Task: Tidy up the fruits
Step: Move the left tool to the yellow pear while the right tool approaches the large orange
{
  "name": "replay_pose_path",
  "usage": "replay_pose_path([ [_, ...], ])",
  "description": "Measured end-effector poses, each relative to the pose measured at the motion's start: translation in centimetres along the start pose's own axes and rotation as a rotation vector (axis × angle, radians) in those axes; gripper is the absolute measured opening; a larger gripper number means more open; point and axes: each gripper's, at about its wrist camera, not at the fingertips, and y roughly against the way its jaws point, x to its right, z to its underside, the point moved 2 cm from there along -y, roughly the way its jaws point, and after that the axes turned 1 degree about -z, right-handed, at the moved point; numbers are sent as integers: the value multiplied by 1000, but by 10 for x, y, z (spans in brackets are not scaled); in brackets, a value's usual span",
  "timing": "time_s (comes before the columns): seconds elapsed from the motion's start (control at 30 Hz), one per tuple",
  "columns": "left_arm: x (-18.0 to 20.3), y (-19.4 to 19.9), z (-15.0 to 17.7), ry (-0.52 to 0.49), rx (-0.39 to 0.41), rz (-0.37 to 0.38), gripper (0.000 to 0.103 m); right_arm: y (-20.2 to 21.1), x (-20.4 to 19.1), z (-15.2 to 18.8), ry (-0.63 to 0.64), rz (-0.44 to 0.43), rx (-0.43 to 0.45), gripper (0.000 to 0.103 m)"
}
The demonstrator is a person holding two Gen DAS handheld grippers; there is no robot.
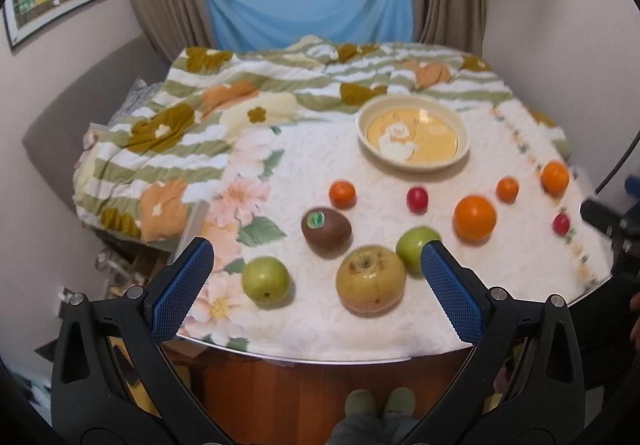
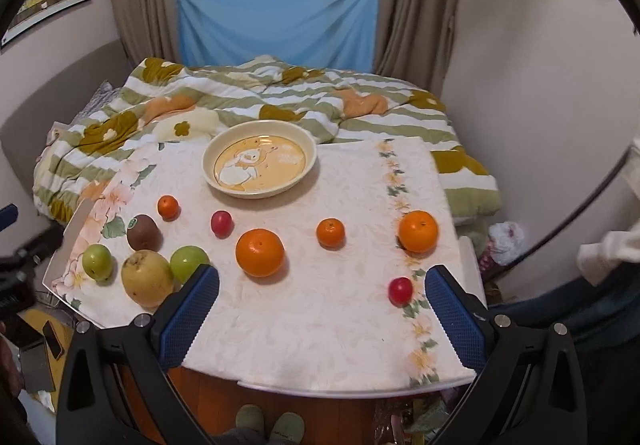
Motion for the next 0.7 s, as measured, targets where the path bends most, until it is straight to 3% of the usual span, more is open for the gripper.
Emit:
replay_pose_path([
  [0.33, 18, -74, 32, 44, -109, 44, 103, -75, -4, 14, 114, -65, -92, 103],
  [0.7, 38, -115, 47, 59, -186, 86, 103, -122, -9, 21, 187, -150, -175, 103],
])
